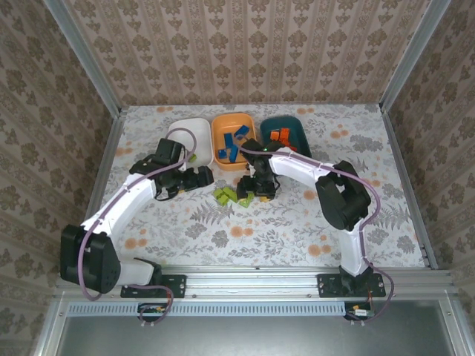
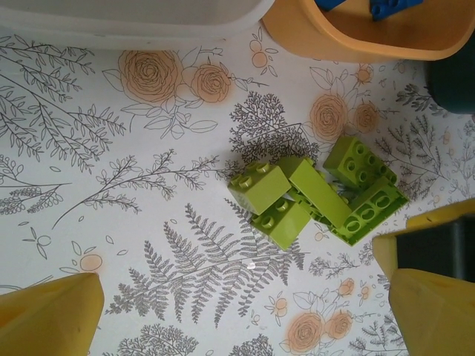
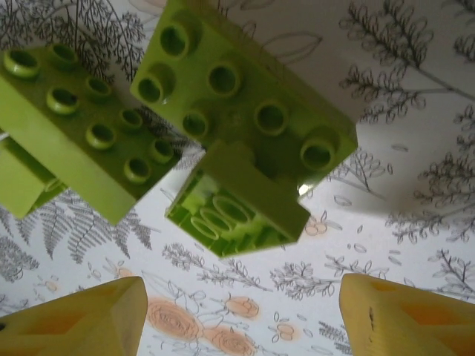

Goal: Sort the legos into containers by color

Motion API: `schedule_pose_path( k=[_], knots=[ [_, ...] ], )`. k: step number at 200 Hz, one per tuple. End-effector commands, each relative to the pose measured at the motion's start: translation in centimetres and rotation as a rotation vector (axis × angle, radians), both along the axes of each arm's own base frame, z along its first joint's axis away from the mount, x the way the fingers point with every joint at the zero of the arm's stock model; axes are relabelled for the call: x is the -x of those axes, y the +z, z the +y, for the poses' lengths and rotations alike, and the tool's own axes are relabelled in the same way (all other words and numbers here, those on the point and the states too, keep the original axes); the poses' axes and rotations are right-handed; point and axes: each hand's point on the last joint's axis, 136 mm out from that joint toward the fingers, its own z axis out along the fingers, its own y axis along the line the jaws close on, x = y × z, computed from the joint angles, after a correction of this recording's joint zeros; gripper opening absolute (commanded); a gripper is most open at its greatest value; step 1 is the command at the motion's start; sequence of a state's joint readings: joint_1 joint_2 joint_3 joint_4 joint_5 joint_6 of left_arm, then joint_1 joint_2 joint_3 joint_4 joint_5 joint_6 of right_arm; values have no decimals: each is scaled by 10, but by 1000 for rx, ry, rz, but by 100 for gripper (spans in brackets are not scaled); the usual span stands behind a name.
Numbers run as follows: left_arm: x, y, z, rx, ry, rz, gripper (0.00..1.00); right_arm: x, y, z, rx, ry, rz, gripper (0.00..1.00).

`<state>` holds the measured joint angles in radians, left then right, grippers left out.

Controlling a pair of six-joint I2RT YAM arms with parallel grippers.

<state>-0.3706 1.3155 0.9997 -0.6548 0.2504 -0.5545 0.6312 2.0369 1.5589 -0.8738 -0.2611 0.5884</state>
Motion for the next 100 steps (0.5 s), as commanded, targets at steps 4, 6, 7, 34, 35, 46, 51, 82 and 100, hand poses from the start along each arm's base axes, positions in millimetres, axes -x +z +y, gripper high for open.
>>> schedule_pose_path(
  k=[4, 6, 7, 34, 35, 46, 51, 82, 100],
  knots=[
    [9, 6, 6, 3, -8, -7, 100, -7, -6, -6, 70, -47, 8, 66],
    [9, 6, 6, 3, -6, -7, 100, -8, -7, -6, 74, -49, 8, 65],
    [9, 6, 6, 3, -6, -6, 100, -8, -7, -6, 75, -50, 8, 65],
    [10, 8, 10, 6, -3, -11, 100, -15, -12, -8, 111, -55, -2, 56],
    [10, 8, 10, 6, -2, -11, 100, -16, -12, -9, 113, -55, -3, 56],
    [10, 10, 11, 8, -2, -14, 100, -16, -11, -11, 125, -57, -6, 52],
    [10, 10, 12, 9, -1, -15, 100, -16, -11, -12, 129, -57, -8, 51],
    [10, 10, 13, 16, 2, -15, 100, -11, -8, -19, 145, -61, -13, 38],
    [8, 9, 13, 20, 4, -14, 100, -8, -4, -26, 151, -70, -23, 28]
  ],
)
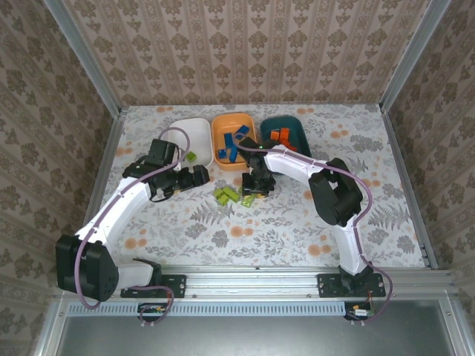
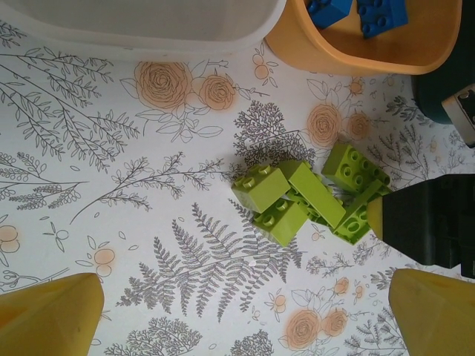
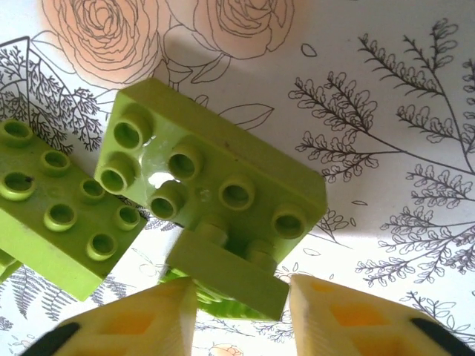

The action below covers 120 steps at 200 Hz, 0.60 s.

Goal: Sort the legos into containers by color

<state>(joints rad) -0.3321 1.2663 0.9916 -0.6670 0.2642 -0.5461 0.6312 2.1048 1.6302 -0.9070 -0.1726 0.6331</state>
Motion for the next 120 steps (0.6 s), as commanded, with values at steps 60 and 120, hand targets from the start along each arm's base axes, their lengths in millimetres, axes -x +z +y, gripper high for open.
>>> schedule_pose_path(
  k=[60, 120],
  knots=[
    [2, -2, -3, 19, -25, 12, 100, 13, 25, -39, 51, -54, -43, 9],
    [-3, 0, -6, 19, -33, 5, 100, 12, 42, -28, -87, -33, -62, 18]
  ],
)
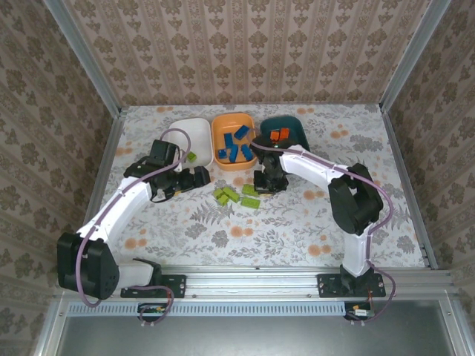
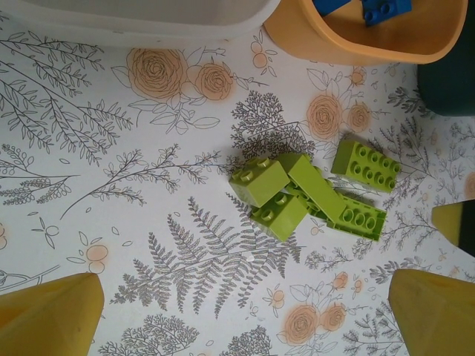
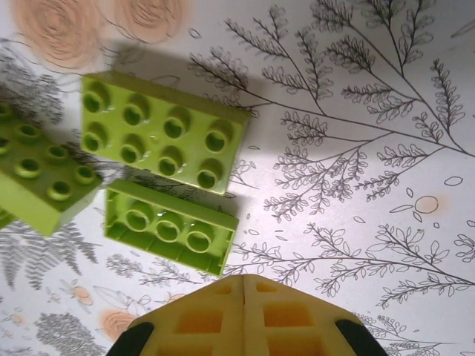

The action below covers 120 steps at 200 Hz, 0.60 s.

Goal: Sort the legos into containers by color

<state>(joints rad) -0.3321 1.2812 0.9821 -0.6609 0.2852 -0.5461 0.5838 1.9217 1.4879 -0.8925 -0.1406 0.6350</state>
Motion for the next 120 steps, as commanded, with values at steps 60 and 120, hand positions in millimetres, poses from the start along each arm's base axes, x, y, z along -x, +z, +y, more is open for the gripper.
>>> schedule_pose_path(
  k=[60, 120],
  knots=[
    [-2, 4, -2, 5, -17, -11, 100, 16, -18, 7, 8, 108, 94, 75],
    [4, 7, 4, -11, -19, -13, 100, -13, -21, 29, 1, -19, 104, 92]
  ],
)
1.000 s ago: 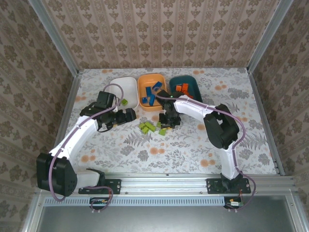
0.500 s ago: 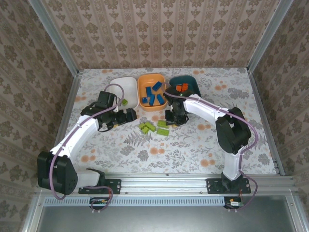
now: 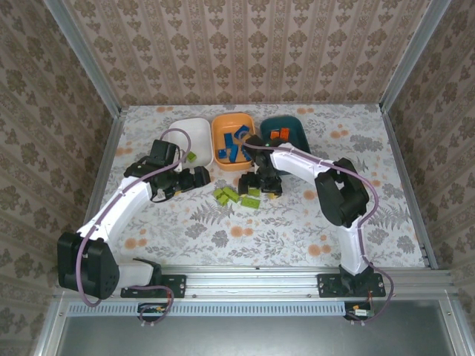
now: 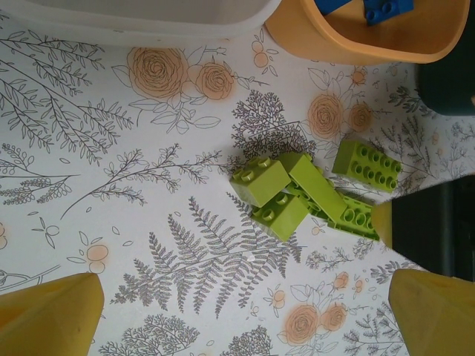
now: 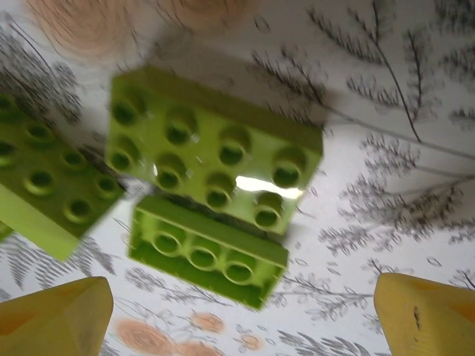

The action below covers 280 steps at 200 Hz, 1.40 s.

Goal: Sort the legos into containers by color

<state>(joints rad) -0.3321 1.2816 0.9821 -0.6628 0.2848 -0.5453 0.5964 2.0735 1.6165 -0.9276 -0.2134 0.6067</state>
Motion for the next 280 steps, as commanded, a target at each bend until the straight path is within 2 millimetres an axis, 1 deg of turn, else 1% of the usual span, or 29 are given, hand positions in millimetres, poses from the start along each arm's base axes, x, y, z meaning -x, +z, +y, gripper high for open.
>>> schedule_pose_path(
  k=[1, 29, 46, 76, 101, 120, 129, 154, 171, 183, 195, 215, 236, 251, 263, 267, 280],
  knots=[
    [4, 7, 4, -10, -19, -14, 100, -6, 1, 4, 31, -68, 21, 92],
    [8, 8, 11, -12, -11, -15, 100, -16, -5, 5, 66, -121, 33, 90],
    [10, 9, 15, -10, -4, -18, 100, -20, -12, 1, 110, -140, 40, 89],
    [13, 7, 22, -8, 4, -14, 100, -24, -20, -4, 163, -160, 44, 85],
    [13, 6, 25, -1, 11, -11, 100, -27, -27, -4, 171, -170, 43, 82],
    [13, 5, 26, 3, 13, -9, 100, -28, -32, -3, 173, -182, 49, 78],
    [12, 4, 26, 7, 14, -8, 100, -28, -33, -3, 173, -184, 54, 71],
    [11, 3, 27, 9, 16, -10, 100, -30, -29, -2, 163, -188, 49, 59],
    [10, 4, 26, 11, 15, -16, 100, -32, -19, -1, 143, -184, 26, 54],
    [9, 5, 26, 13, 15, -19, 100, -36, -7, 2, 110, -180, 2, 52],
    [8, 5, 26, 12, 17, -21, 100, -41, 8, 13, 33, -177, -27, 51],
    [8, 10, 28, 15, 30, -27, 100, -56, 40, 44, -165, -173, -77, 49],
    [8, 20, 32, 22, 53, -53, 100, -75, 79, 85, -405, -169, -109, 48],
    [9, 27, 36, 26, 67, -70, 100, -89, 101, 116, -569, -171, -109, 48],
    [11, 33, 39, 28, 74, -89, 100, -99, 113, 136, -667, -176, -91, 47],
    [11, 35, 40, 28, 74, -96, 100, -105, 119, 144, -701, -173, -104, 47],
    [13, 42, 44, 29, 80, -124, 100, -116, 121, 158, -732, -177, -95, 47]
  ],
)
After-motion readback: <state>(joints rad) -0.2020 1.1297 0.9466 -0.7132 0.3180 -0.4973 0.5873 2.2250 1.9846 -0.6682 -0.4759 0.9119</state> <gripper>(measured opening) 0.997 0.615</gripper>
